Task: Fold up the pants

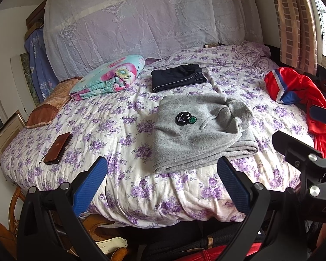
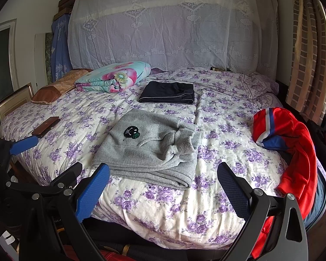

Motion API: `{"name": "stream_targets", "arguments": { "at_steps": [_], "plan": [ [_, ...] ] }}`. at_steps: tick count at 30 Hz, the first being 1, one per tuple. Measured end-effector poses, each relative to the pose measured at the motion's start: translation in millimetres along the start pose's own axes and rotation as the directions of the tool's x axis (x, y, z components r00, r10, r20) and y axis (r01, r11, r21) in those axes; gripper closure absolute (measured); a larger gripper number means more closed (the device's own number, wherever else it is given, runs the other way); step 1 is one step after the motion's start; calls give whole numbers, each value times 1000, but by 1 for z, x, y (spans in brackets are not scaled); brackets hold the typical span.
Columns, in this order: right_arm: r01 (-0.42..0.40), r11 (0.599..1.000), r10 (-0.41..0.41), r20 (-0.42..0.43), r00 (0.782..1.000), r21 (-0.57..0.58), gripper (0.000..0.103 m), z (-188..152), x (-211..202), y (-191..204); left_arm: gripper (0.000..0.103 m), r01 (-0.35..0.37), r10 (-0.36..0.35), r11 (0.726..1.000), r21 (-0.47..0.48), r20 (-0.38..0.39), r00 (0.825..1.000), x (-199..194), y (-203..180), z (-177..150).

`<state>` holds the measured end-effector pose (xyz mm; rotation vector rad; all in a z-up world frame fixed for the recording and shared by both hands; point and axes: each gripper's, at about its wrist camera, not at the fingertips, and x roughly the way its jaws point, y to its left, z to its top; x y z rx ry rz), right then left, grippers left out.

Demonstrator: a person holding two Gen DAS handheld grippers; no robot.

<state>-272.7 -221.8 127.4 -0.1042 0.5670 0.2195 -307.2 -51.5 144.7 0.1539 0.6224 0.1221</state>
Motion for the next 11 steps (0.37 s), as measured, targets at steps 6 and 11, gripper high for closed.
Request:
{"name": "stream_targets", "arguments": {
  "at_steps": [6, 11],
  "plan": [
    [-5, 1000, 5, 1, 1000, 4, 3, -1, 0, -1, 5, -22, 22, 1000, -11, 19, 1000, -4, 1, 0],
    [-6, 1000, 6, 1, 1000, 3, 3, -1, 0, -1, 5, -22, 22, 1000, -10, 21, 1000, -4, 2, 2]
  ]
}}
